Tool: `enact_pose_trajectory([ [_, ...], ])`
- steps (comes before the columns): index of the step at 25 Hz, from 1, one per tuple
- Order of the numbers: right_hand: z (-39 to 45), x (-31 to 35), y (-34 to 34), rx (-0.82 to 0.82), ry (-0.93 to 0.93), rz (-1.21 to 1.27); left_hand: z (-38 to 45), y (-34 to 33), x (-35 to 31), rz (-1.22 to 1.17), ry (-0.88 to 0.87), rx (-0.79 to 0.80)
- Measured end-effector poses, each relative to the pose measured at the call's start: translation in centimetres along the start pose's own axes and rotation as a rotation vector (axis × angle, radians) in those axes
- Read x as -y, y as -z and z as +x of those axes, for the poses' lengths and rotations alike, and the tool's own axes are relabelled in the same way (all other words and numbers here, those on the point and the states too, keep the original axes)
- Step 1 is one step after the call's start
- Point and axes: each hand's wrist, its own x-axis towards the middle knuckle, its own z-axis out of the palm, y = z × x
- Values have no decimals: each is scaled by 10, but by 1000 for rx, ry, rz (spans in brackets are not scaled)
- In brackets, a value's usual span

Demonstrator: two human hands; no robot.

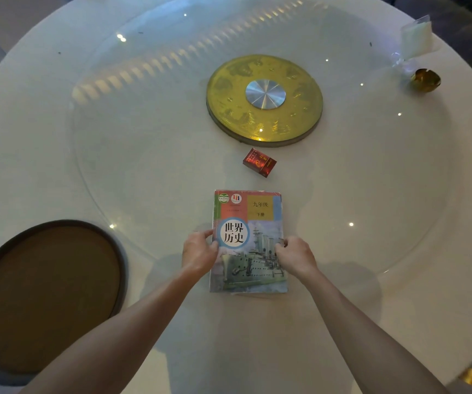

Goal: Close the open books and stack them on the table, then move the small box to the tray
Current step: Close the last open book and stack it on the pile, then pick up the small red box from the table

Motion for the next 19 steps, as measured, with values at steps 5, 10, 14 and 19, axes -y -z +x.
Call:
enact_pose_trajectory([
  [5, 2, 4, -3, -6, -40, 84, 3, 2, -1, 92, -65, 71],
  [10, 7, 12, -5, 10, -105, 222, 6, -3, -6, 20, -34, 77],
  [14, 9, 9, -2, 51, -80, 213, 11, 0, -4, -1, -4, 122],
  [19, 38, 16, 19, -36, -81, 133, 39, 17, -26, 3, 28, -2],
])
